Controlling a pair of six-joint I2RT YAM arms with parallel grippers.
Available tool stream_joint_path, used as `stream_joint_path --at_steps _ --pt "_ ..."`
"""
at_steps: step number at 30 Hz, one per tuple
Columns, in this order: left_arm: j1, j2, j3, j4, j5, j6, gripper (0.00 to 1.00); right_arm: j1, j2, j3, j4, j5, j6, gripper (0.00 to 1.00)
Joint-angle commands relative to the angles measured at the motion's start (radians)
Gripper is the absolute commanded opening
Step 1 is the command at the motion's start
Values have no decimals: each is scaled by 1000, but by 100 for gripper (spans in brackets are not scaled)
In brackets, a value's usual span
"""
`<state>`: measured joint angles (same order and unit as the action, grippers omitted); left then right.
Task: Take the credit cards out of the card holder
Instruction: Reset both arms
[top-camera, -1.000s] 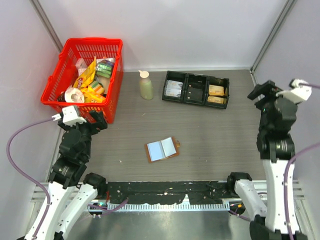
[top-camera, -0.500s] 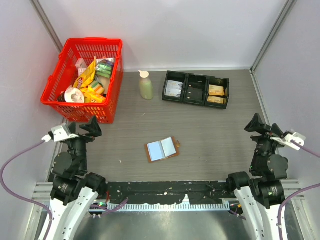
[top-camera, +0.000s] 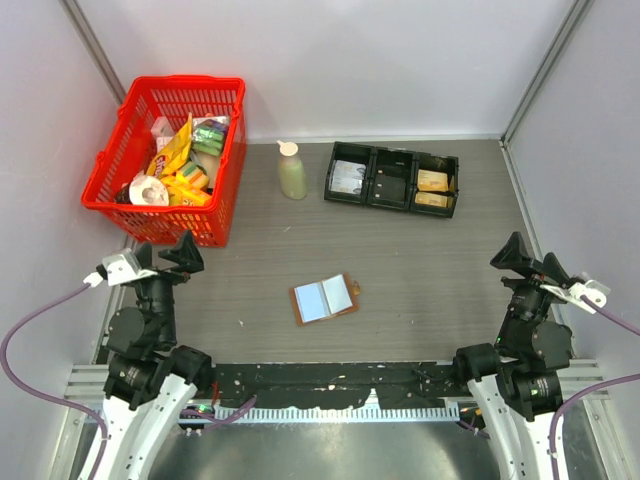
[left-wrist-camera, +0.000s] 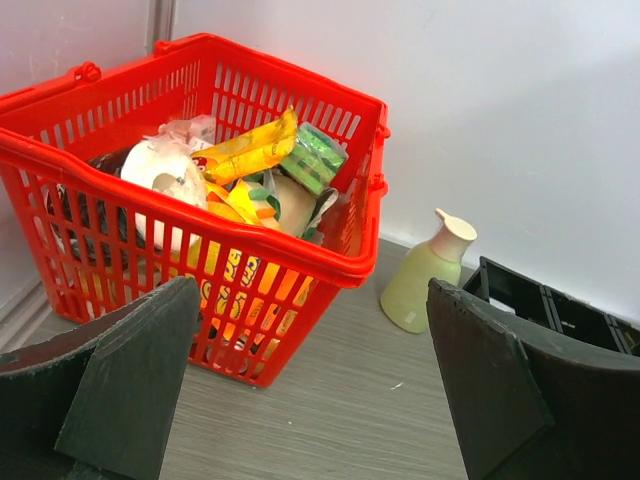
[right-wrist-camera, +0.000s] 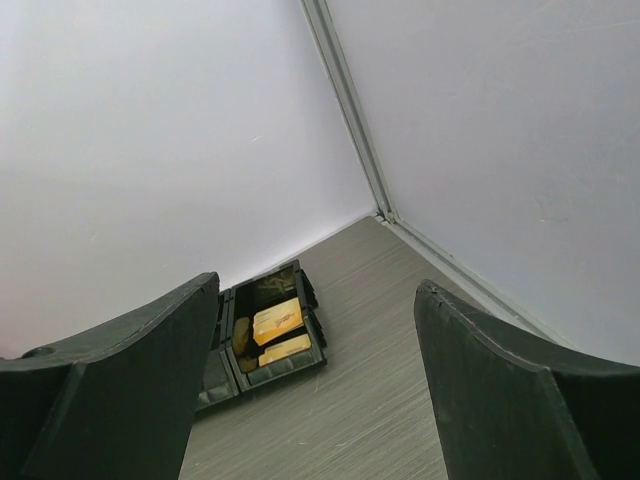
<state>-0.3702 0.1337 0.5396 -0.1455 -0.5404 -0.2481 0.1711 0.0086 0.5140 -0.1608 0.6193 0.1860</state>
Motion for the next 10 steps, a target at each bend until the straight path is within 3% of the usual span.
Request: stream_joint_path --at_steps 1,10 --pt "10 15 19 49 -1 15 100 8 -4 9 32 7 13 83" --pt "13 -12 19 50 33 15 100 8 -4 11 21 5 20 82"
